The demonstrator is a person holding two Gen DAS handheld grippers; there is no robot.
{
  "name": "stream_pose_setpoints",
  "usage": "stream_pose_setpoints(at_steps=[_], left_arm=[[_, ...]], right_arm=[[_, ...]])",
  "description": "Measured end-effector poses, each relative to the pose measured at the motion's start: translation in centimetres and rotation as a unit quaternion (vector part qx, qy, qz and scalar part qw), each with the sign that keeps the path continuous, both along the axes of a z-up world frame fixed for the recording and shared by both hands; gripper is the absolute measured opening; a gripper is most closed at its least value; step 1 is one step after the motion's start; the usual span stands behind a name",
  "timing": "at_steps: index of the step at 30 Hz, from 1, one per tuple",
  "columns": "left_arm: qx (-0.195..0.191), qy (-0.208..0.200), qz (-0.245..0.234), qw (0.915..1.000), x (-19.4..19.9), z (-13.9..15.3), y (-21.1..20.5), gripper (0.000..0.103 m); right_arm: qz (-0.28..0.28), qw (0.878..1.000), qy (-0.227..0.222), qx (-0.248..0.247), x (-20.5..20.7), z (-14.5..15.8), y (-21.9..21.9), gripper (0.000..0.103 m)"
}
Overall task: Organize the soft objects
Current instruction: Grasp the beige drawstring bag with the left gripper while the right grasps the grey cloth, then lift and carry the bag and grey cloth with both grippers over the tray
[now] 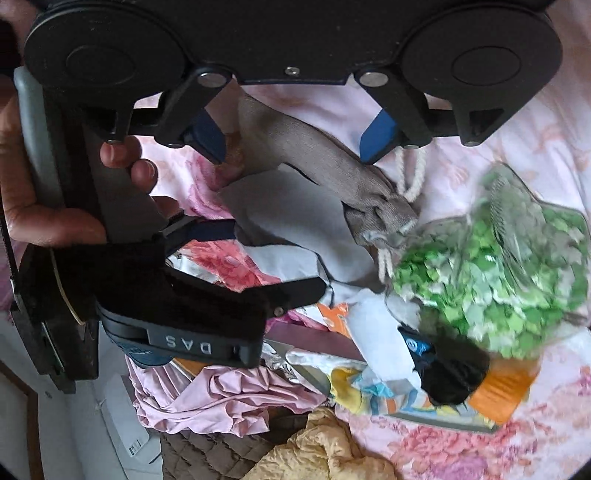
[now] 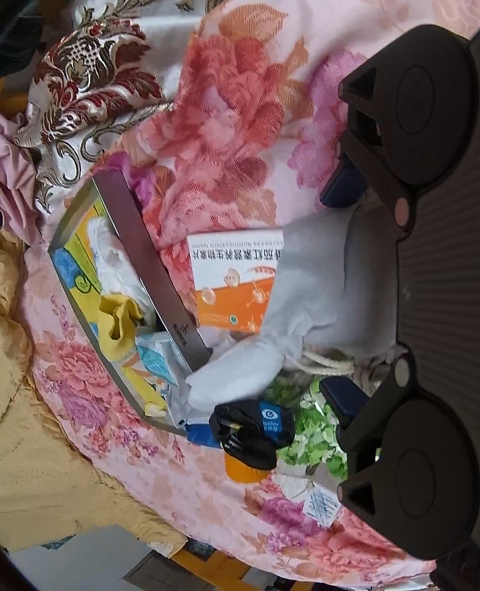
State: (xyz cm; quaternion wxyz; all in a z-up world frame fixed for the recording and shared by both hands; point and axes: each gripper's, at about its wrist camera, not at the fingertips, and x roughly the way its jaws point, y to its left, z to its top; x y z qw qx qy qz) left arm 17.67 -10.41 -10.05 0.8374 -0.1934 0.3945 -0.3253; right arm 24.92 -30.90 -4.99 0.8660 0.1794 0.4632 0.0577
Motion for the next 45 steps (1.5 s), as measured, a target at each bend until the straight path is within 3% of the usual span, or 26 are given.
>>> stream_pose_setpoints(at_steps=[7,12,17,22,29,39,45], left_arm=[[-0.004,0.013,0.001,0.9999,0.6,-1.0,-0.7,0.071],[-0.002,0.022,0.021,0.9995,1.2,-1.3,-0.5,0.043],[0.0,0.026,0.031,0.9992,1.2,-1.4,0.0,0.031],[0.009,0.005,0.028,0.9996,0.8,-0.8,-0.3,0.019],[0.018,-0.009,0.029,0.9994,0.4,-0.3,-0.5,0.015],[0.034,-0.012,0.03,0.9989,-0.2,0.6,-0.3,0.014],[0.038,-0.02,0.034,0.9985,-0.7,1.1,-0.2,0.013]], right_arm=[[0.001,1.0,0.006,-0.018,0.1,-0.2,0.7,0.086],[0.005,0.999,0.008,-0.041,-0.2,-0.3,1.2,0.079],[0.005,0.998,0.01,-0.057,-0.4,-0.3,1.3,0.069],[-0.007,0.998,0.006,-0.056,-0.6,-0.1,0.8,0.056],[-0.014,0.998,0.0,-0.054,-0.9,0.2,0.4,0.041],[-0.019,0.998,-0.013,-0.063,-1.8,0.7,-0.4,0.006],[-0.027,0.997,-0.038,-0.063,-2.4,1.5,-0.7,0.004]])
